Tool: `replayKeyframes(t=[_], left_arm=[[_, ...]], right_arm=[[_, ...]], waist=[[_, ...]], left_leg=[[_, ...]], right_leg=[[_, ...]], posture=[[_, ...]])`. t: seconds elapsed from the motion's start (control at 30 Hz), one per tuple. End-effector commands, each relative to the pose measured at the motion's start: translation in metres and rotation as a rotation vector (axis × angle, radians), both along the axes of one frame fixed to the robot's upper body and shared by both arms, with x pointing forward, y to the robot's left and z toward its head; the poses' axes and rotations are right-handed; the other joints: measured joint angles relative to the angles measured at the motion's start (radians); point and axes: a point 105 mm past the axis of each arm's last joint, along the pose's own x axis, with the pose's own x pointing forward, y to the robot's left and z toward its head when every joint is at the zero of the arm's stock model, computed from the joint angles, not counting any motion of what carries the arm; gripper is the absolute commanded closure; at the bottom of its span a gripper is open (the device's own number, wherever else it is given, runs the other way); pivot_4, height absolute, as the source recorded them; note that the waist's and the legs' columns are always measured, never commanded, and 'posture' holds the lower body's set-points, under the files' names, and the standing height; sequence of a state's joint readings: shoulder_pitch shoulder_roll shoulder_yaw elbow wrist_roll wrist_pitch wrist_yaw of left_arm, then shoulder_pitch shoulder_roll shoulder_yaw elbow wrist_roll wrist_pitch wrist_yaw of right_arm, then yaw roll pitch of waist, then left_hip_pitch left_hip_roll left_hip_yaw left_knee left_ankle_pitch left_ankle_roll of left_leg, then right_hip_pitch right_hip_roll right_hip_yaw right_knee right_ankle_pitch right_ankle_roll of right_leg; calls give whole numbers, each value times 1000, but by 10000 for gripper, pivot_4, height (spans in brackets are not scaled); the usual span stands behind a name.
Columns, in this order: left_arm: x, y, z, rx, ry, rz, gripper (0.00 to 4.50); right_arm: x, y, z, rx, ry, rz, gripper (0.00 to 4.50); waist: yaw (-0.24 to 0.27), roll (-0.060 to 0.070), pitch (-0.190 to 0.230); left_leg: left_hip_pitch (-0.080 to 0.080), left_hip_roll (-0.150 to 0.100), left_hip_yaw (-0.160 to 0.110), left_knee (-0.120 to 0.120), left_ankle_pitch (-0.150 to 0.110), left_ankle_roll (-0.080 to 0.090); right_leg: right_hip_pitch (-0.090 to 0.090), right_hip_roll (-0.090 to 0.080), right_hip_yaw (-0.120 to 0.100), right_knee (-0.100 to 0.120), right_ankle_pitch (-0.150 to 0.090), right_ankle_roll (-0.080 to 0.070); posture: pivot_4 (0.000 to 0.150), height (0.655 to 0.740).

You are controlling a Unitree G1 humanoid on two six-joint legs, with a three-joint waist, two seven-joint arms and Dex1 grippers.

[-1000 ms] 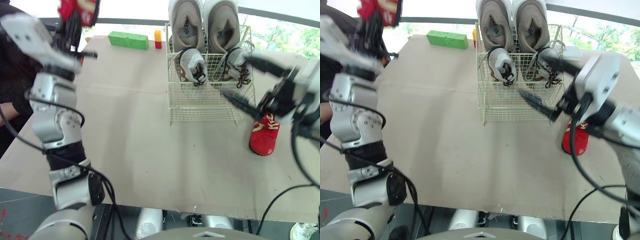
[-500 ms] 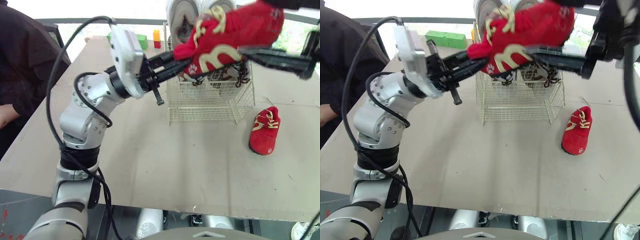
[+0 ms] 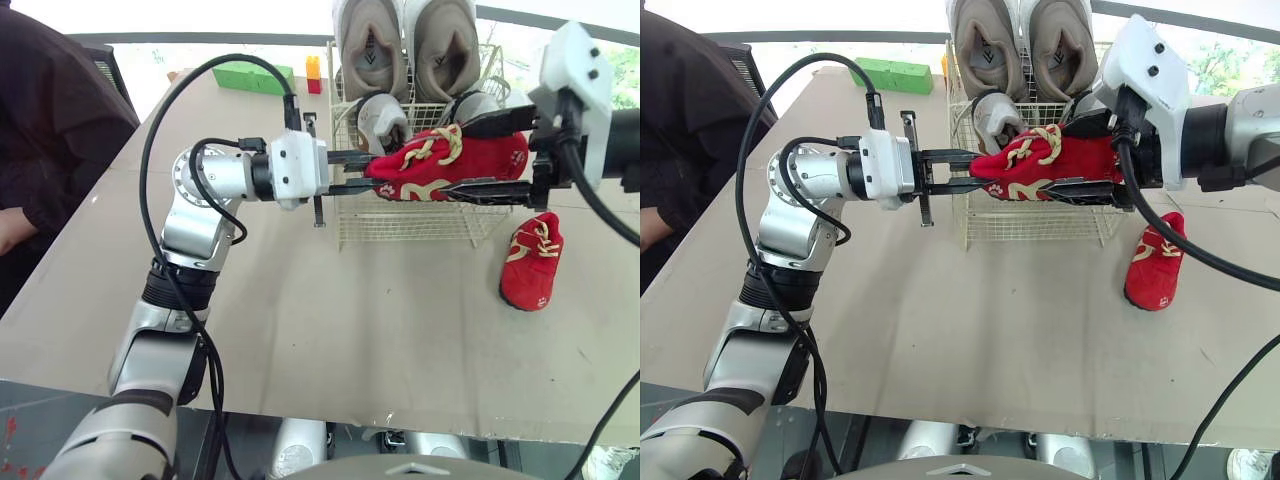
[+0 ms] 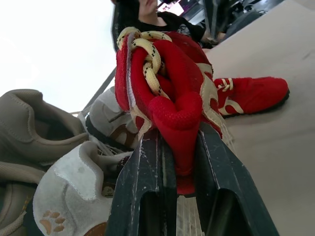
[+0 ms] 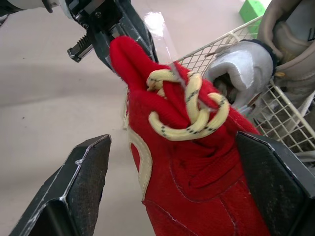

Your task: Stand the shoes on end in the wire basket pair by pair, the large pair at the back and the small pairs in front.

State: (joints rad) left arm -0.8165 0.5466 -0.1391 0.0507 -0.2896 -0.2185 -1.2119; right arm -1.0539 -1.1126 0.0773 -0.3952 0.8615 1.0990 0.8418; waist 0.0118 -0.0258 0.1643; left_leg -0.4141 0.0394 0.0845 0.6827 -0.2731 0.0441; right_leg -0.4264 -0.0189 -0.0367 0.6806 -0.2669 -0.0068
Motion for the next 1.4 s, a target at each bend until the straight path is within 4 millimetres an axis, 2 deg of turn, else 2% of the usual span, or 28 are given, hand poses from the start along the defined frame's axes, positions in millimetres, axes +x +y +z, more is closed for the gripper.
replayKeyframes(t=[0.03, 0.2, 0.33, 0.37, 0.43, 0.67, 0.73, 0.8, 0.83, 0.87, 0.97, 1.03, 1.17, 1.23, 1.27, 1.4], left_arm=[[-16, -4, 12, 21, -118, -76, 42674], [-11, -4, 12, 17, -122, -66, 42674], [-11, -5, 15, 5, -161, -76, 42674], [-12, -6, 16, 0, -175, -80, 42675], [-11, -7, 17, -10, -185, -84, 42675], [-8, -3, 22, -49, -203, -68, 42675], [-10, 2, 24, -83, -118, -82, 42675], [-3, 11, 49, -312, 88, -47, 31796], [-1, 14, 53, -358, 148, -37, 29179], [6, 21, 57, -419, 215, 4, 24450], [23, 45, 58, -657, 579, 88, 10043], [25, 54, 46, -767, 792, 107, 1193], [16, 53, 10, -841, 1094, 118, 1193], [-1, 42, -16, -785, 1267, 95, 1193], [-7, 38, -23, -763, 1315, 87, 1193], [-27, 22, -25, -696, 1396, 5, 1193]], right_arm=[[-2, -12, 16, -29, -63, -29, 5853], [-3, -10, 12, -69, -54, 8, 5853], [1, -13, -11, -125, 6, 3, 5853], [1, -12, -18, -129, 30, 14, 9901], [2, -12, -28, -134, 65, 30, 13609], [4, -19, -36, -107, 84, 33, 44855], [3, -20, -37, -65, 89, 24, 44855], [1, -22, -36, 17, 107, 7, 45000], [1, -23, -36, 45, 111, -1, 45000], [0, -22, -34, 101, 107, -4, 45000], [-4, -17, -28, 301, 102, -30, 45000], [-7, -12, -28, 403, 96, -38, 45000], [-8, -3, -30, 533, 81, -70, 45000], [-9, 4, -29, 614, 71, -79, 45000], [-10, 6, -29, 634, 71, -83, 45000], [-13, 18, -33, 675, 85, -82, 45000]], waist=[[2, 0, 0], [1, 0, 0], [1, 0, 0], [1, 0, 0], [1, 0, 0], [1, 0, 0], [1, 0, 0], [1, 0, 0], [1, 0, 0], [1, 0, 0], [-10, 2, -1], [-11, 2, -1], [-18, 3, -1], [-21, 2, -2], [-22, 2, -2], [-17, 2, -2]], left_leg=[[-2, 0, 0, 1, 0, 0], [-2, 0, 0, 2, -1, 2], [-2, 0, 0, 2, -1, 2], [-2, 0, 0, 2, -1, 2], [-2, 0, 0, 2, -1, 2], [-2, 0, 0, 3, -1, 2], [-2, 0, 0, 3, -1, 2], [-2, 0, -1, 3, -1, 2], [-2, 0, 0, 4, -1, 2], [-2, 0, -1, 4, -1, 2], [-1, 1, -2, 4, -1, 2], [0, 0, -2, 5, -1, 1], [0, 0, -4, 5, 0, 0], [0, 0, -4, 5, 0, 0], [0, 0, -4, 6, 0, 0], [1, -1, -5, 7, 0, -1]], right_leg=[[-1, 0, 0, 0, 0, 0], [-1, 0, 0, 0, 0, 0], [-1, 0, 0, 0, 0, 0], [-1, 0, 0, 0, 0, 0], [-1, 0, 0, 0, 0, 0], [-1, 0, 0, 1, 0, 0], [-1, 0, 0, 1, 0, 0], [-1, 0, 0, 1, 0, 0], [-1, 0, 0, 1, 0, 0], [-1, 0, 0, 2, 0, 0], [0, 0, -1, 3, 0, 1], [0, -1, -1, 6, 0, 1], [0, -1, -1, 8, 0, 1], [0, -1, -2, 8, 0, 1], [1, -1, -2, 9, 0, 1], [1, -1, -2, 11, 0, 0]], posture=[[1500, 7400], [1500, 7400], [1500, 7400], [1500, 7400], [1500, 7400], [1500, 7400], [1500, 7400], [1500, 7400], [1500, 7400], [1500, 7400], [1500, 7400], [1500, 7400], [1500, 7400], [1500, 7400], [1500, 7400], [1500, 7400]])
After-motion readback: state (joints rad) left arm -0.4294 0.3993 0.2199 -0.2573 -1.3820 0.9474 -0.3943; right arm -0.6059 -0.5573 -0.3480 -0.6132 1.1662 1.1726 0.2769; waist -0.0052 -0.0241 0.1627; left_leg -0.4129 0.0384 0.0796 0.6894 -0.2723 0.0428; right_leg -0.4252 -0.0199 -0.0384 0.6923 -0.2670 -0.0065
